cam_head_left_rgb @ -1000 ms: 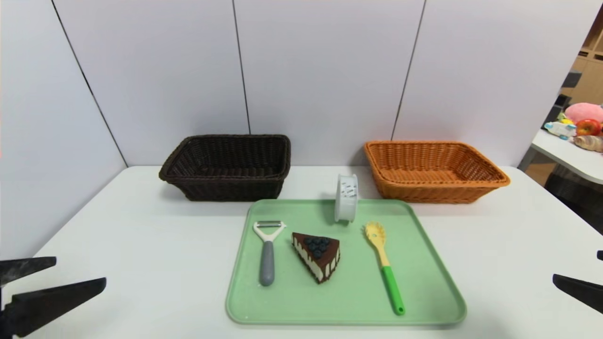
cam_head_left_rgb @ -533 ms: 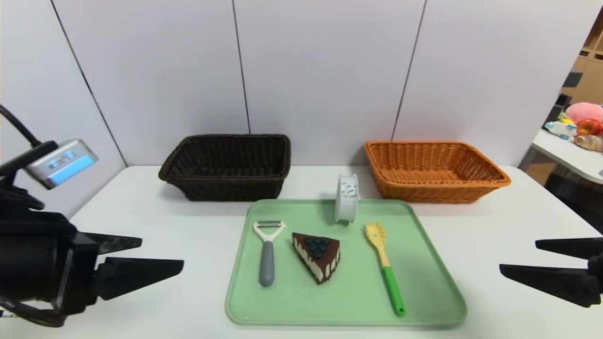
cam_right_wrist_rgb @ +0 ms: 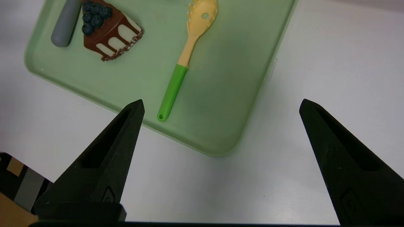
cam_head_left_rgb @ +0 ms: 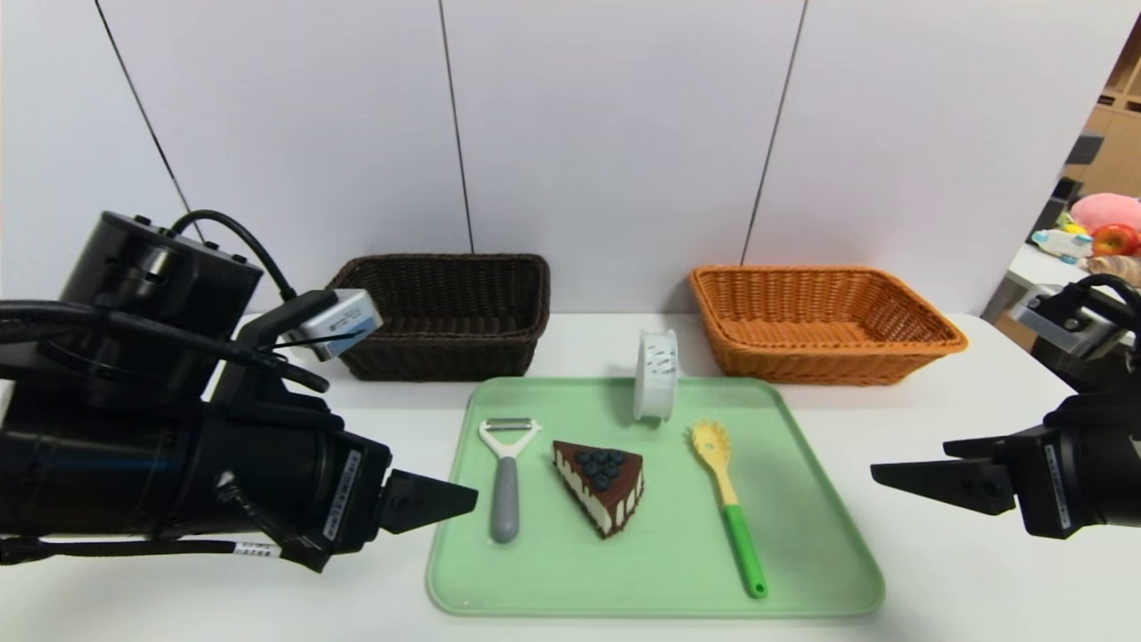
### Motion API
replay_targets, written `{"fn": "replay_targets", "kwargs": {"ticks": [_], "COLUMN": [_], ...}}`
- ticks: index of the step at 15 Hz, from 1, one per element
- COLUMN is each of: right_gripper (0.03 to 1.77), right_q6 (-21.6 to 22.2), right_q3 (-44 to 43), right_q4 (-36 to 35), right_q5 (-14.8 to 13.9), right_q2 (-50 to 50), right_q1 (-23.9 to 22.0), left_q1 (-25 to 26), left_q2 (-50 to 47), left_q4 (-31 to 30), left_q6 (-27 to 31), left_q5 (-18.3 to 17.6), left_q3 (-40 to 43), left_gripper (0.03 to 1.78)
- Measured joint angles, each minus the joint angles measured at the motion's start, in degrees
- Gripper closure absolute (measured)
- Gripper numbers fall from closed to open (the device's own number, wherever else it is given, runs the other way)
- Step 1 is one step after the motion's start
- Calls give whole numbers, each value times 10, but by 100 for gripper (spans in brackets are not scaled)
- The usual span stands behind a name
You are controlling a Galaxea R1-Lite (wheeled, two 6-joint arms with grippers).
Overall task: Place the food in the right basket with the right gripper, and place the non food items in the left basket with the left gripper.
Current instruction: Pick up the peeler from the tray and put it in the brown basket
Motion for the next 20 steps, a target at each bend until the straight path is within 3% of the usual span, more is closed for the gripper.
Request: {"fn": "replay_targets", "kwargs": {"ticks": [7,15,20], "right_gripper": [10,10,10], "right_q6": [-1,-1,0], "right_q3": [-2,-2,1], "right_q4": [-2,-4,-17], "right_q5": [0,-1,-2], "right_q2": [27,35,38], "right_q1": [15,15,15], "left_q1": [-48,-79,-80], "left_q2": [84,184,218], "left_q4": [-22,-19,-22], "left_q6": [-24,-60,-101], "left_q5": [30,163,167], "left_q3": [-40,-81,-85], "left_gripper": [12,12,12]}}
